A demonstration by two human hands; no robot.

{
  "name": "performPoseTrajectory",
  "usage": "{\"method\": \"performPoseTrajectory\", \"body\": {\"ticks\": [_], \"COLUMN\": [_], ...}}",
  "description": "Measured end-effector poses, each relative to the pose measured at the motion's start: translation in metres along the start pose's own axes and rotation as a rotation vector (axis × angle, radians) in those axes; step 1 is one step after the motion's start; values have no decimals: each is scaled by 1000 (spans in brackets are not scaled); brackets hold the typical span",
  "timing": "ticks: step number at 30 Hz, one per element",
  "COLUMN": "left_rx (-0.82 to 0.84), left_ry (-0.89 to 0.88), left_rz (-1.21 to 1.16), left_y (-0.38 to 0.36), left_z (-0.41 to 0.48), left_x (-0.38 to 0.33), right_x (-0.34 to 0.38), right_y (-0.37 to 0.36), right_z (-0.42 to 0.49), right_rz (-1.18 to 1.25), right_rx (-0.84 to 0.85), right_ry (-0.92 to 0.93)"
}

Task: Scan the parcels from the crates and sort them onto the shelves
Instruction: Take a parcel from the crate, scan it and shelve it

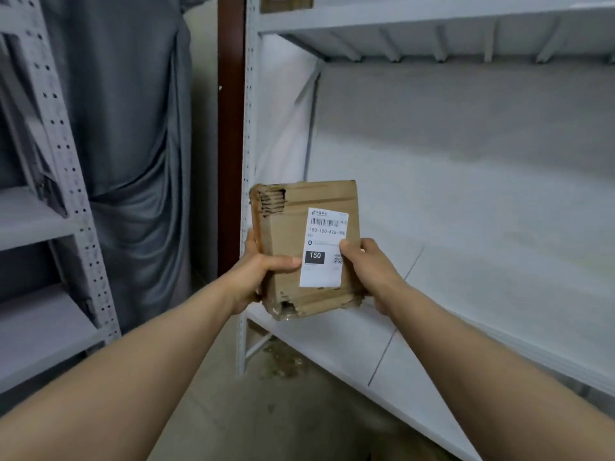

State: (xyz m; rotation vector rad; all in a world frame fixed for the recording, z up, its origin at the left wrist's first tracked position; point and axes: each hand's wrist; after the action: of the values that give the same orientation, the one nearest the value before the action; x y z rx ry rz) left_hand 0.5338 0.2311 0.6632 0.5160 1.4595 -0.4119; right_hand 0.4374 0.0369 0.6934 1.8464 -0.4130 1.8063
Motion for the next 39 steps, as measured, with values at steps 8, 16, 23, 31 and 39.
{"method": "performPoseTrajectory", "body": {"ticks": [8,16,23,31,39], "left_rx": [-115,33,102,138,199], "left_ry": [-80,20,41,55,56], "left_rz": [-41,-51,-3,11,50], "left_y": [66,105,85,72,44], "left_z": [84,183,216,229,236], "left_x": [-1,47,26,17,8], "right_x": [47,11,22,27,17], "right_y": [-54,-109,-82,-67,-37], "right_z": [95,169,189,196,190], "right_rz": [-97,-131,-166,-159,-126], "right_rx": [194,34,-54,-80,-121], "right_ry": [188,96,23,13,-20]}}
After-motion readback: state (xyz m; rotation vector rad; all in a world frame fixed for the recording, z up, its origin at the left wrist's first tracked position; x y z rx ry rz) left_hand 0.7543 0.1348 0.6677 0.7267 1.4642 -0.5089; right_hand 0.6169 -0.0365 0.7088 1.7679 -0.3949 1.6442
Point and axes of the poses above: each hand's wrist, its own z-axis towards the middle knuckle, its own y-axis out of the back of the hand, x = y × z, and after that the axes turned 10 degrees about z, right-handed
